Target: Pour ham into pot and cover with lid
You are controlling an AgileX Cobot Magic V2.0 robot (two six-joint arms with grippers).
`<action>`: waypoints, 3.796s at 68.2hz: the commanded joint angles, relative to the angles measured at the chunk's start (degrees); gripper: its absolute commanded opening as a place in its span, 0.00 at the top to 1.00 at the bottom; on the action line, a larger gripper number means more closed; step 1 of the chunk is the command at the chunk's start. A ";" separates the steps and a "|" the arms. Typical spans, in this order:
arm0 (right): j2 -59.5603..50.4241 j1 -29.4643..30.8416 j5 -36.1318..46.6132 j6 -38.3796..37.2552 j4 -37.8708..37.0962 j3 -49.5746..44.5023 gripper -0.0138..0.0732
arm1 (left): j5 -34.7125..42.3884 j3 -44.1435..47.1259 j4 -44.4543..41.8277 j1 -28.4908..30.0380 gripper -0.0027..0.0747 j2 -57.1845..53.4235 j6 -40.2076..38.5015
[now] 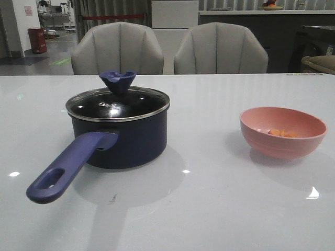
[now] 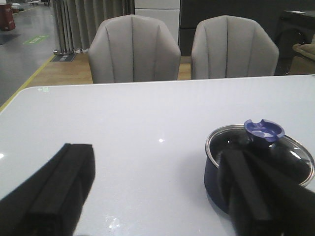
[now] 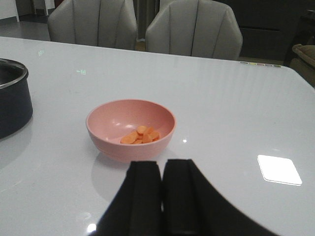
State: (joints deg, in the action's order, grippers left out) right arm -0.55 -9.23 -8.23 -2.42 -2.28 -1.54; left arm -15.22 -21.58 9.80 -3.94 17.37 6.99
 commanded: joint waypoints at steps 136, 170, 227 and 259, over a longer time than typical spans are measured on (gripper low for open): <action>-1.20 0.19 4.21 0.36 -0.63 0.31 0.67 | -52.18 -91.81 -16.54 -24.70 0.16 96.24 -30.96; -1.20 0.19 4.21 0.36 -0.63 0.31 0.67 | -53.71 -92.38 -13.06 -24.59 0.43 99.02 -31.75; -1.20 0.19 4.21 0.36 -0.63 0.31 0.67 | -53.83 -92.43 -11.26 -21.50 0.61 94.42 -27.52; -1.20 0.19 4.21 0.36 -0.63 0.31 0.67 | -57.39 -91.75 -9.44 -7.45 0.61 87.87 -15.16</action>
State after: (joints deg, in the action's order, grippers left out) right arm -0.55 -9.23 -8.23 -2.42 -2.28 -1.54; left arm -71.84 -112.21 0.92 -16.03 111.01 -10.82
